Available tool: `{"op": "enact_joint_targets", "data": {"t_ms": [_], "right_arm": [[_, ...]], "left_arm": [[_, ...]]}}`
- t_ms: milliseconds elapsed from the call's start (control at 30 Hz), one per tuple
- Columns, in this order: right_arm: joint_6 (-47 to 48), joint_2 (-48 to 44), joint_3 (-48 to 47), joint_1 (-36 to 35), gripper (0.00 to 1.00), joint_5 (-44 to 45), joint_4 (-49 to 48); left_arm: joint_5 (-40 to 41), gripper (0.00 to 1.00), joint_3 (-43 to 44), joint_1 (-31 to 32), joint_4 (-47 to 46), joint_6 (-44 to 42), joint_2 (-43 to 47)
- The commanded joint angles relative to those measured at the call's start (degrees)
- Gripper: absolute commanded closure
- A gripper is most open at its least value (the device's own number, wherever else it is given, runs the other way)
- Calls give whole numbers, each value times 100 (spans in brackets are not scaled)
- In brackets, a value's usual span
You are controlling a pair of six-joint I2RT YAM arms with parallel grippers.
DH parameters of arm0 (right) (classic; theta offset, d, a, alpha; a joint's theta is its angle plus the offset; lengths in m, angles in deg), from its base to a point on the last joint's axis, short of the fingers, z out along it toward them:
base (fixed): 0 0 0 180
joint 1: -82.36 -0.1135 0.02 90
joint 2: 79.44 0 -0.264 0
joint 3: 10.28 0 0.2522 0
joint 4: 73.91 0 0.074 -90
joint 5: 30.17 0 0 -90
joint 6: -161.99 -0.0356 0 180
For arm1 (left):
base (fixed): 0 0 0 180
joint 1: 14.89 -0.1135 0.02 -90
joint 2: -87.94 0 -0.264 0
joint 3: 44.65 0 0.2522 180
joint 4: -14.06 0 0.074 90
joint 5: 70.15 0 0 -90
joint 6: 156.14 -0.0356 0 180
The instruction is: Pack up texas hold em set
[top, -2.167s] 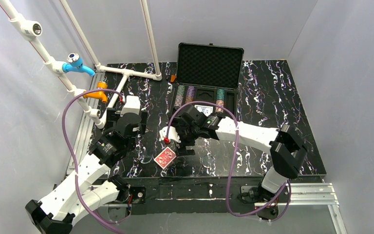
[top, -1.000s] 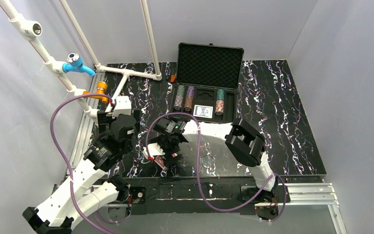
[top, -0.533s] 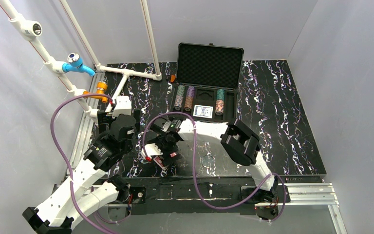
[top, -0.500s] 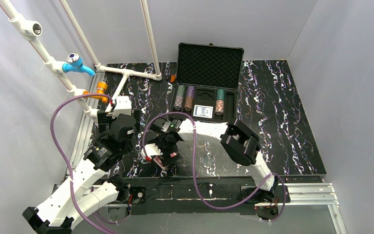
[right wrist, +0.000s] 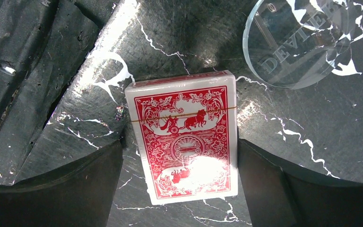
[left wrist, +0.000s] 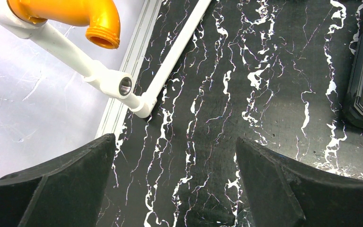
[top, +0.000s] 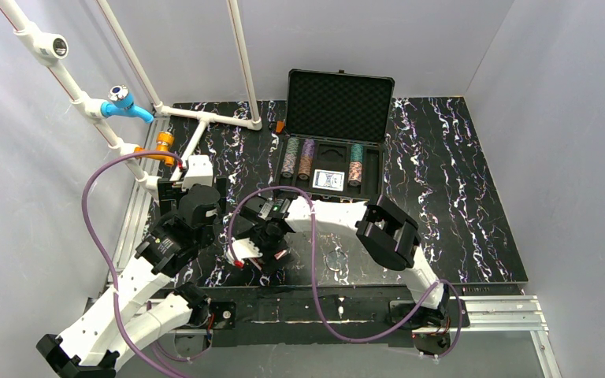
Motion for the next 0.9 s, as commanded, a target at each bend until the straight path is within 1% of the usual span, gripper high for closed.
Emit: {"op": "enact_joint_targets", "data": {"t_ms": [0,100,300,533,600,767,867], "right_arm": [[24,0,39,-55,6,203,-28],[24,57,-4,-55,10,278,-46],[-24,120,-109,-55,25,304,23],[-150,76,-66,-61,47,318,15],[-216,9,-43,-64,49,340,1],[-381,-238,48,-64,63,464,25],[-532,-475,221,-64,65,583,-29]], "left_arm": [[166,2,138,-36,-31,9,-1],[148,2,136,-36,-28,9,-10],[164,2,138,-37,-28,2,-3],[151,2,129,-37,-29,1,-1],[141,2,129,-41,-33,0,-1],[132,2,129,-40,-28,3,-1],[109,2,129,-36,-28,14,8]]}}
